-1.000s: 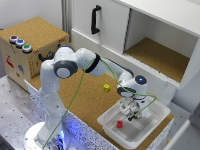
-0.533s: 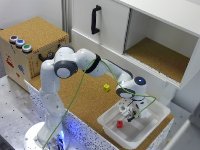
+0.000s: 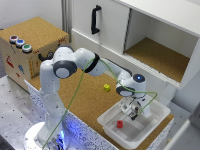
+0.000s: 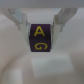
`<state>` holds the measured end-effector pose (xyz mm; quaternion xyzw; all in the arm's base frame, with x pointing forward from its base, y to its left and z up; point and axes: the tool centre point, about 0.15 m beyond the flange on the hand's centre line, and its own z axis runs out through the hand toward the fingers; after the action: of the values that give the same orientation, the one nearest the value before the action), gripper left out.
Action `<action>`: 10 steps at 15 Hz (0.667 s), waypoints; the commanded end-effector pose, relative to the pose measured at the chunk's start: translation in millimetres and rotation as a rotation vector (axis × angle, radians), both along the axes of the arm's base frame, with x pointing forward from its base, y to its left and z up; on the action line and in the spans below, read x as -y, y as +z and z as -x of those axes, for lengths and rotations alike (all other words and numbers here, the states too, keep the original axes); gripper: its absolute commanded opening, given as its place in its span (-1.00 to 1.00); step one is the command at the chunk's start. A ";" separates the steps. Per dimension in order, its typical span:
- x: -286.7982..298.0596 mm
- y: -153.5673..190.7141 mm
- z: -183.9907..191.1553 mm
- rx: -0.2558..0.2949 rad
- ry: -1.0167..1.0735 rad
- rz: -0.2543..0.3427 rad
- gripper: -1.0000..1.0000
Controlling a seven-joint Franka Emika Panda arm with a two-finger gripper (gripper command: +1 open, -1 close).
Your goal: Put the grasped purple block inside the right cabinet
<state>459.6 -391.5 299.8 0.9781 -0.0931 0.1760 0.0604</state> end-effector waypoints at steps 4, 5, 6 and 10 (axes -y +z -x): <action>-17.6 168.7 -100.2 0.263 0.215 0.208 -1.00; -20.8 189.1 -118.6 0.308 0.254 0.210 -1.00; -23.9 198.5 -131.2 0.334 0.281 0.186 -1.00; -41.7 207.5 -171.3 0.378 0.349 0.152 -1.00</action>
<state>573.2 -353.3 485.1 0.9309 0.0254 0.3327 0.1482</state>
